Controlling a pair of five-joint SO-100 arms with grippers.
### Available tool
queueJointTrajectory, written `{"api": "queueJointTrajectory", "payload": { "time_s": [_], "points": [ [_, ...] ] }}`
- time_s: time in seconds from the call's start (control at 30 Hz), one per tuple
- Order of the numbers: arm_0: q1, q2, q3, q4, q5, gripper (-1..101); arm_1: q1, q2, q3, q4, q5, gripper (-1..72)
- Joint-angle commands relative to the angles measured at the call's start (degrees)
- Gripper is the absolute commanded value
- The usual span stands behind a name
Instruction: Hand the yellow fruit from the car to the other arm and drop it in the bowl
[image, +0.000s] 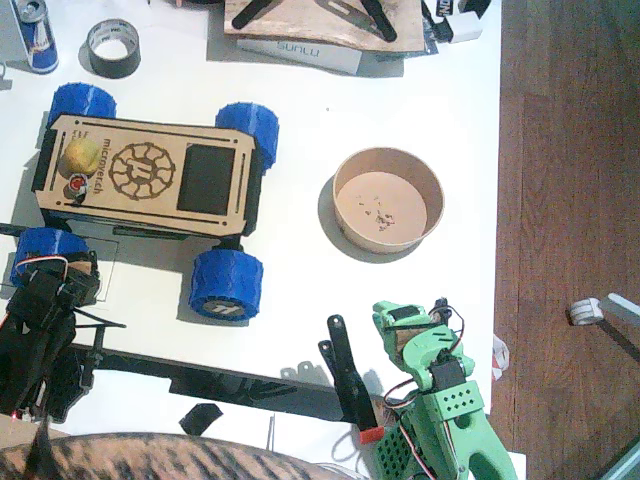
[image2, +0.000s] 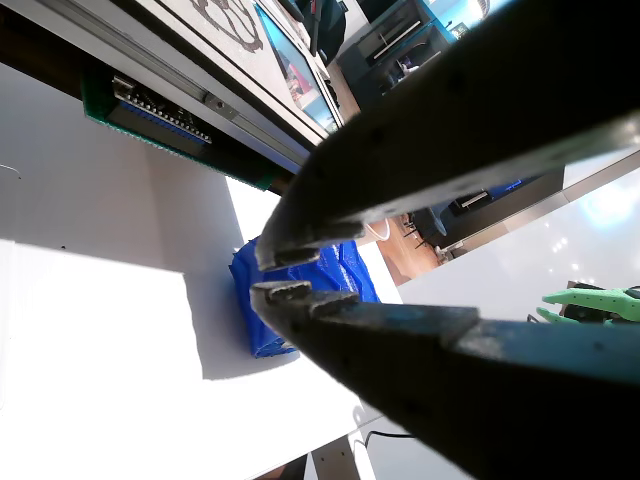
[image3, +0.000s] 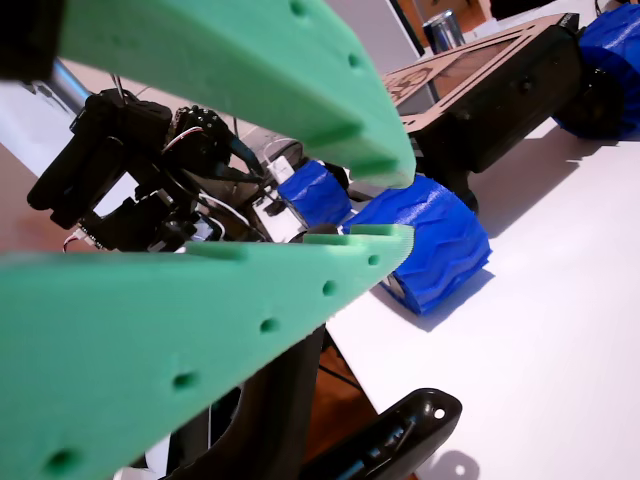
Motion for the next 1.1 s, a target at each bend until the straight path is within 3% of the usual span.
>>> {"api": "queueJointTrajectory", "payload": {
  "time_s": [0.0,1.07],
  "points": [
    [-0.62,5.36,4.48,0.53,-0.18,0,-0.35,0.35,-0.35,-0.70,-0.62,0.0],
    [-0.62,5.36,4.48,0.53,-0.18,0,-1.41,0.35,-0.35,-0.53,-0.35,-0.1]
  ]
}}
